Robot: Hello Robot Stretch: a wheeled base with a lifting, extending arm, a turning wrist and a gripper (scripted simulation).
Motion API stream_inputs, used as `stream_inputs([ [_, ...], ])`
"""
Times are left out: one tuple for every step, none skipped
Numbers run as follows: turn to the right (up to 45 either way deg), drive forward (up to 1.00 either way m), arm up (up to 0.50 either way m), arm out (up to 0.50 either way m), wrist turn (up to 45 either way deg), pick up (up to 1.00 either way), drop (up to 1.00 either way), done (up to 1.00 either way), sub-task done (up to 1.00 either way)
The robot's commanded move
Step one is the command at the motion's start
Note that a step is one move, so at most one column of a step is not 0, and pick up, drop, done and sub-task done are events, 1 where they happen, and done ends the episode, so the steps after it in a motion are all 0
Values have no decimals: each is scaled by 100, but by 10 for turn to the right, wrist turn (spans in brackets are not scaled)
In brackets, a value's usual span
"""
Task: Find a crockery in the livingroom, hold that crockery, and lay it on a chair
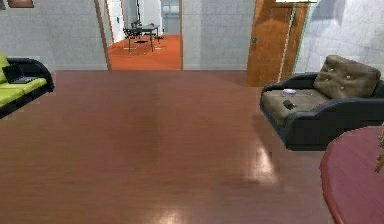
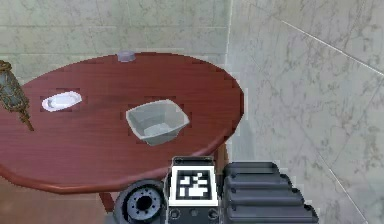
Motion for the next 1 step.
stream_inputs([
  [0,0,0,34,0,0,0,0,0],
])
